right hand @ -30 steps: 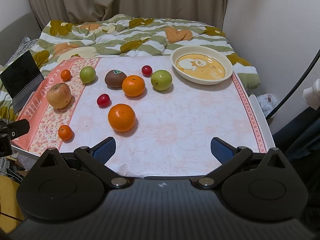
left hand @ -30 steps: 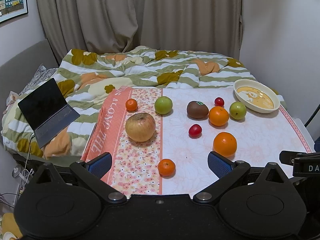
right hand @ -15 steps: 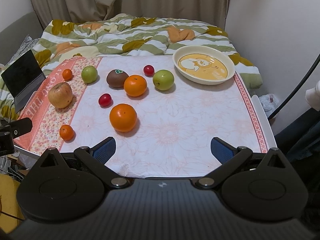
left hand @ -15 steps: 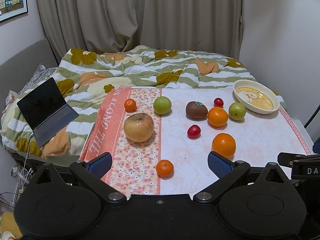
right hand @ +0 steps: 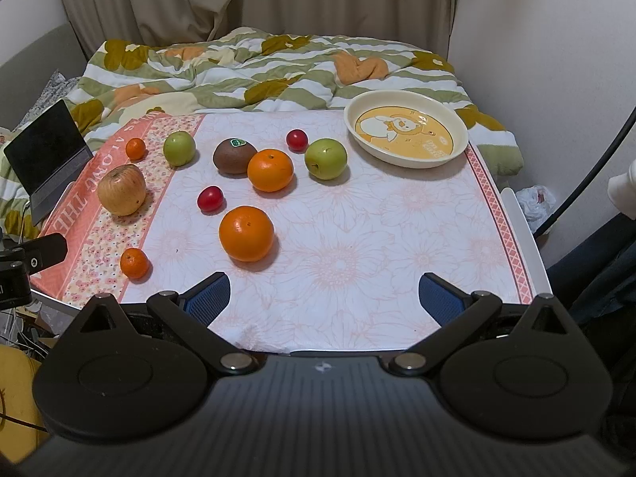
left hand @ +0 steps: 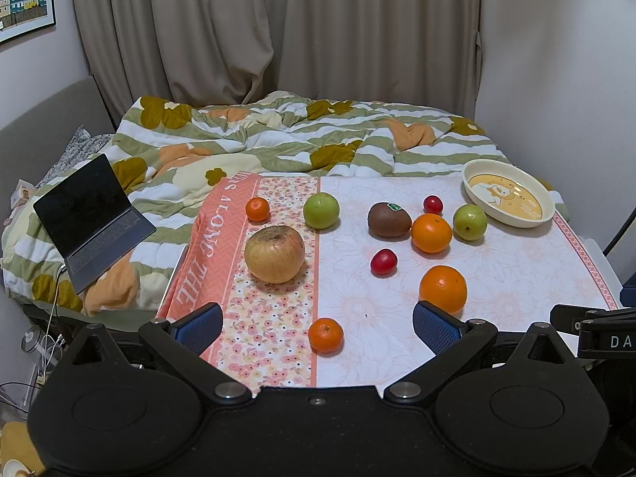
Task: Organize fruits
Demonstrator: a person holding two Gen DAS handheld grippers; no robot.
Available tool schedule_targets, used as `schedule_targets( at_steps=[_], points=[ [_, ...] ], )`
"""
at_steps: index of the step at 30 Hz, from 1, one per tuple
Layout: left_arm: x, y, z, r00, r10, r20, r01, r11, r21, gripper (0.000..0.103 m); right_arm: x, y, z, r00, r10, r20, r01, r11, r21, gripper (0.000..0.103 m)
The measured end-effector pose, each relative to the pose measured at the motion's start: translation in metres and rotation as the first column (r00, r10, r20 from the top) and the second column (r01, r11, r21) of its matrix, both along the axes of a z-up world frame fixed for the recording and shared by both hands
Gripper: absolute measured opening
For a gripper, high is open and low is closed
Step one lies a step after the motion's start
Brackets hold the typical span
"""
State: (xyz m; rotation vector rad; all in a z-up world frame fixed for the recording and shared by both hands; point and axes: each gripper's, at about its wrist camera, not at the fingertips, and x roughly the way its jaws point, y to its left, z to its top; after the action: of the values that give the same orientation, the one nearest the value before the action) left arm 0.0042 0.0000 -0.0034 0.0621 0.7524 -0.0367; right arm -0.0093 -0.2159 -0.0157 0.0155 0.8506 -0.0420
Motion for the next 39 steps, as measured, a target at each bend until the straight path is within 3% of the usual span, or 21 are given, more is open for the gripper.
schedule_targets(
  at_steps=[39],
  points=[
    [0.0022, 0.0051, 0.0037, 1.000, -0.023, 0.000, 0.023, 1.000, -0.015, 0.103, -0.0067, 0.0059, 0.0062, 1.000, -0.004, 0.009, 0.004, 1.000, 0.015, 0.103]
  ],
)
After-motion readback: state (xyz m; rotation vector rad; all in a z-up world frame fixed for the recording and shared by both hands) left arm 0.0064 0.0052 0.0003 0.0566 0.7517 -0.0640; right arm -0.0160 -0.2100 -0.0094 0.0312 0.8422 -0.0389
